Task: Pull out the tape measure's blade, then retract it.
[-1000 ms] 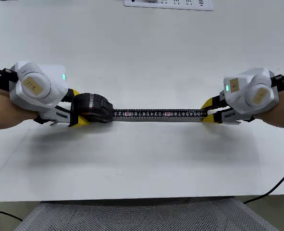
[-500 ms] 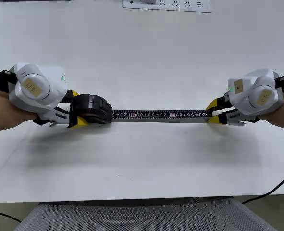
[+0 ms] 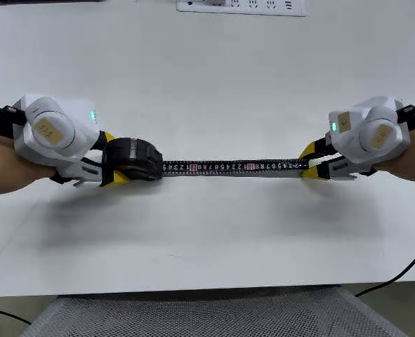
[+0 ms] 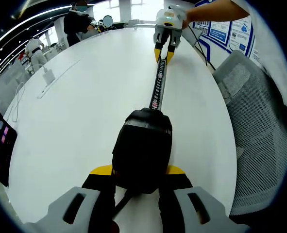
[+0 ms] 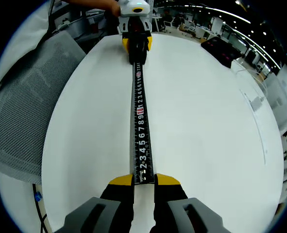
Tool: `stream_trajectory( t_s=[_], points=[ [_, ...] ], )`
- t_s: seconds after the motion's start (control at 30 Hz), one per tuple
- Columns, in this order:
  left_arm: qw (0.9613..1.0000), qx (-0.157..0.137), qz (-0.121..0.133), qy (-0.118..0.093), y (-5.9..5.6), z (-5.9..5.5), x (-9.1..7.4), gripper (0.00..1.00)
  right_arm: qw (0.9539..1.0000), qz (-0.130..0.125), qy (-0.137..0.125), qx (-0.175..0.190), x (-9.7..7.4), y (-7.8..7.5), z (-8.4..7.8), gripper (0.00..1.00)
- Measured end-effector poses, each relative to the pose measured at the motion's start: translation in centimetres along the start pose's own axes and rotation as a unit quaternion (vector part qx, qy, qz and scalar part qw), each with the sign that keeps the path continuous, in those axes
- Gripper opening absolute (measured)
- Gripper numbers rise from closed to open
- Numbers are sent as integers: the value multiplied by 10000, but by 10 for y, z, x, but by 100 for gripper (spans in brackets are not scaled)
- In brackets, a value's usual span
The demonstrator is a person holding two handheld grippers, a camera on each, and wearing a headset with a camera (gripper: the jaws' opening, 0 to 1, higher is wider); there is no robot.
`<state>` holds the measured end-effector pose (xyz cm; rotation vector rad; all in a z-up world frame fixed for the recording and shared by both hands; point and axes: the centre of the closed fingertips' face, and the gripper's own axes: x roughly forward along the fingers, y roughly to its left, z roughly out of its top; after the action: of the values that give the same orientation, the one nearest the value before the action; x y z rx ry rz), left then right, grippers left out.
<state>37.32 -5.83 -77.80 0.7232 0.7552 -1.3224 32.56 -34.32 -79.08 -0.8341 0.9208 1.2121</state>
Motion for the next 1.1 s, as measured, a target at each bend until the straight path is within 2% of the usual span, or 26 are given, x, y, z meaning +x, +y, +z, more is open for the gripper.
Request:
stream_trajectory(
  t_s=[0.3, 0.37, 0.4, 0.5, 0.83, 0.87, 0.93, 1.03, 1.1],
  points=[
    [10000, 26, 55, 59, 0, 0, 0, 29, 10000, -17, 51, -3, 0, -1, -1, 13],
    [9999, 48, 95, 62, 0, 0, 0, 29, 9996, 53, 39, 287, 0, 2, -1, 21],
    [9999, 65, 100, 58, 0, 0, 0, 30, 9998, 58, 13, 176, -1, 1, 0, 22],
    [10000, -5, 67, 23, -2, 1, 0, 40, 9998, 62, -1, 183, -2, 2, 0, 21],
    [9999, 48, 97, 5, -1, 2, 0, 38, 9997, 14, -45, 222, -3, 1, 1, 21],
    [10000, 28, 95, -5, -1, 2, -1, 38, 9996, -6, -96, 251, -5, 1, 3, 21],
    [9999, -4, 99, -22, -1, 2, -3, 38, 9979, 35, -376, 529, -6, 3, 12, 21],
    [9997, -148, 128, -108, 0, 3, -6, 39, 9969, -19, -419, 661, -8, 1, 13, 22],
    [9992, -316, 170, -201, 0, 6, -9, 40, 9937, -18, -676, 899, -9, 1, 21, 22]
  ],
)
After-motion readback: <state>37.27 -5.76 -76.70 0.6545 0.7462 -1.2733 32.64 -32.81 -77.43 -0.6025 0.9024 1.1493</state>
